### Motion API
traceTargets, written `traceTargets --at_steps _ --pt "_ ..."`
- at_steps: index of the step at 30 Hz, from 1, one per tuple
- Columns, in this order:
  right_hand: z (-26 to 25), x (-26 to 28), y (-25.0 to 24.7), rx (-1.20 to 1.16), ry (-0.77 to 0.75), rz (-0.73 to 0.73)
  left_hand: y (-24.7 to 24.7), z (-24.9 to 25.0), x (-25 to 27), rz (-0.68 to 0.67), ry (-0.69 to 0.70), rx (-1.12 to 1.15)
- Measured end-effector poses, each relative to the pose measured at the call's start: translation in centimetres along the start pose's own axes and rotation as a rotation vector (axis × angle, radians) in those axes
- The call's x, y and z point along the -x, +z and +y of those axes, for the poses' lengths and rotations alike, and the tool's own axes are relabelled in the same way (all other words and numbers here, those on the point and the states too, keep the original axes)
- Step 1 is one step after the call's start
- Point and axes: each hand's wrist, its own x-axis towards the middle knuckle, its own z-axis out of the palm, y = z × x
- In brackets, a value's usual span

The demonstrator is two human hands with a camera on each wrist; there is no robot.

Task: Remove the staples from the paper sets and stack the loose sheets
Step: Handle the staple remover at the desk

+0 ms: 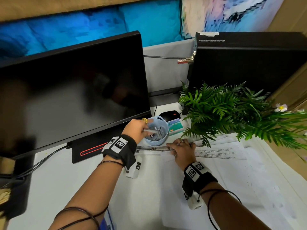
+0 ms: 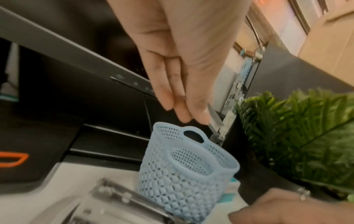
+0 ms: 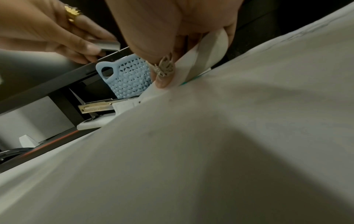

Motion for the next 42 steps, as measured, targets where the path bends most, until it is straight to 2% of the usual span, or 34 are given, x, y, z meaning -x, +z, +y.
traceTargets --at_steps 3,6,10,14,18,22,24,32,39,42 --pt "-0.2 0.1 -0.2 0.044 0.008 -0.012 -0.1 -0.8 2.4 0.069 0.004 0.165" --pt "-0.4 0.2 -0.3 0.055 0.017 -0.021 0.4 -1.6 4.3 0.151 -0.108 0.299" --pt "-0.7 0.3 -0.4 0.069 0.024 -0.022 2.0 -2.8 6.0 0.094 -0.315 0.624" --pt "-0.9 0.4 -0.5 0.103 0.027 -0.029 3.0 -3.8 6.6 0.072 -0.397 0.736" --pt "-1.0 0.5 -0.4 0.112 0.027 -0.025 3.4 -4.1 6.3 0.12 -0.414 0.709" --pt "-1.1 0.5 -0.4 0.119 0.023 -0.015 3.2 -3.8 5.9 0.046 -0.28 0.33" --pt "-1.2 0.6 -0.4 0.13 0.024 -0.013 3.4 -4.0 5.9 0.006 -0.243 0.231" --pt "-1.4 0.7 -0.4 0.15 0.022 -0.022 3.9 -4.7 5.2 -0.044 -0.212 0.142" --pt "-1.5 1.0 -0.5 0.152 0.011 -0.015 4.6 -4.6 4.6 0.115 -0.173 0.186" --pt "-1.6 1.1 -0.6 0.157 0.002 -0.008 5.0 -4.7 4.4 0.11 -0.191 0.207"
